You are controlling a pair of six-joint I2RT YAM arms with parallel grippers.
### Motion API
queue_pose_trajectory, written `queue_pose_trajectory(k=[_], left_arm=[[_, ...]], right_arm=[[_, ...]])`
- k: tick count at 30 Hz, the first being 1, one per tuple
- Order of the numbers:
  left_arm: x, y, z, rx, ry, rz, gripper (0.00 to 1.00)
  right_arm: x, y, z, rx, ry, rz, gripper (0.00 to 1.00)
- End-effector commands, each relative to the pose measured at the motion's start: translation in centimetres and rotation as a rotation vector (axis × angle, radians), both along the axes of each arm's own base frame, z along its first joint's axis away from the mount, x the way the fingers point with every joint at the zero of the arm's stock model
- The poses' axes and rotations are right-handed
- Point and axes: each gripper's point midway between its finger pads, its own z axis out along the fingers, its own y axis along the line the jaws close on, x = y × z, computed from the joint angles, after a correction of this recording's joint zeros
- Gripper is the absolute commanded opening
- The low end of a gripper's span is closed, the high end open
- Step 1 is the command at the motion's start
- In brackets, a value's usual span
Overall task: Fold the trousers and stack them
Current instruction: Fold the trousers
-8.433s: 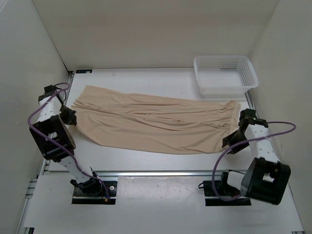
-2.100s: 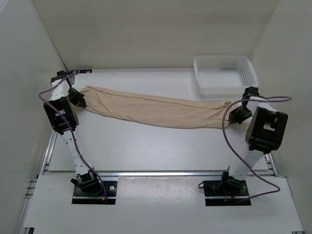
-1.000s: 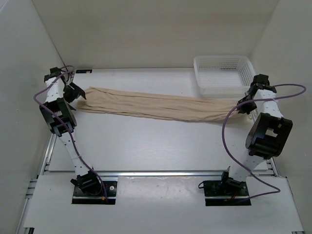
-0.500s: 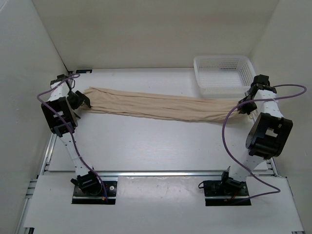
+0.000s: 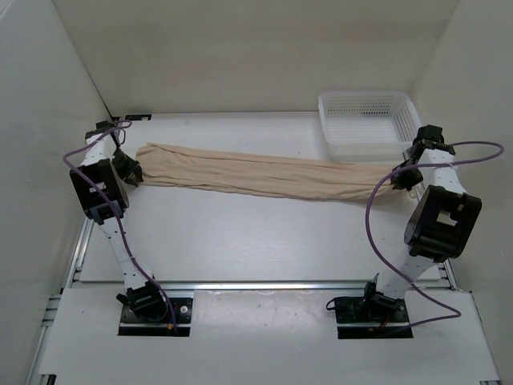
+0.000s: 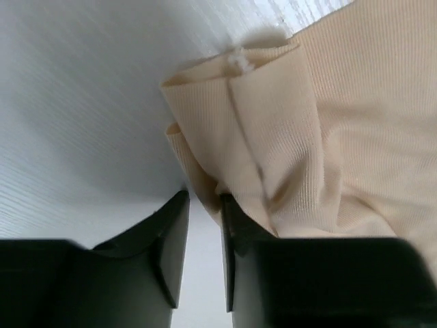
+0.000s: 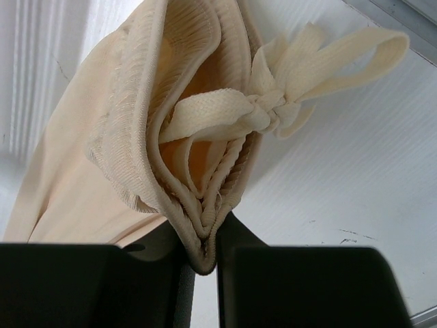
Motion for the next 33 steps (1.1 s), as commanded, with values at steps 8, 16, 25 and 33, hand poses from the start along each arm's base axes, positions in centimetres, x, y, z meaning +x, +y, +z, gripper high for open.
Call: queue_pose_trajectory(k=[8, 16, 25, 33], left_arm=[[3.4, 1.9, 1.5, 0.061, -0.057, -0.003, 0.14], [3.3, 1.7, 1.8, 0.06, -0.073, -0.014, 0.51], [0.4, 0.4, 3.7, 0.042, -0.067, -0.018, 0.11], [0.5, 0.5, 7.6, 0.074, -0.145, -0.016, 0.61]], right_arm=[[-0.2, -1.0, 1.5, -0.025, -0.049, -0.008, 0.0], [-0.2, -0.9, 1.3, -0.017, -0.051, -0.004, 0.0], [-0.1, -0.6, 1.3, -0.003, -0.055, 0.012, 0.0], [0.0, -0.2, 1.3, 0.014, -0.061, 0.02, 0.0]])
